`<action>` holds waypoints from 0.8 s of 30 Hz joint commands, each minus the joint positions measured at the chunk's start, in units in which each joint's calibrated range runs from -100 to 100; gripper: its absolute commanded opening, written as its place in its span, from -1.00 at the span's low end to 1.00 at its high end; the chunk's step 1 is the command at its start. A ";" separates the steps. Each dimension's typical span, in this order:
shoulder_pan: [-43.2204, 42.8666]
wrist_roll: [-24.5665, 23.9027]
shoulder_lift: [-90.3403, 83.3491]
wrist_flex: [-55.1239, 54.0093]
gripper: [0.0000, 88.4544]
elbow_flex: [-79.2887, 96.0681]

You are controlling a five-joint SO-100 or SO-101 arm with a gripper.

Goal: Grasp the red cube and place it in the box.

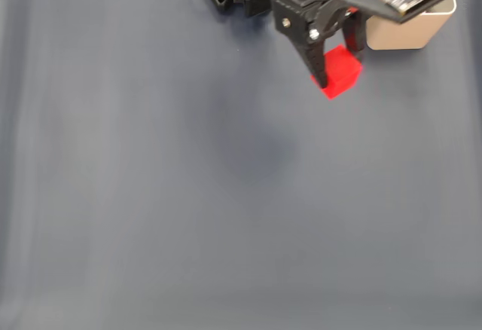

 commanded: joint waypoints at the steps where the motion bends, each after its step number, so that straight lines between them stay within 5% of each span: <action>1: -3.01 0.05 -2.01 0.59 -1.00 -0.80; 24: -18.27 0.63 -1.57 1.90 -1.00 -0.71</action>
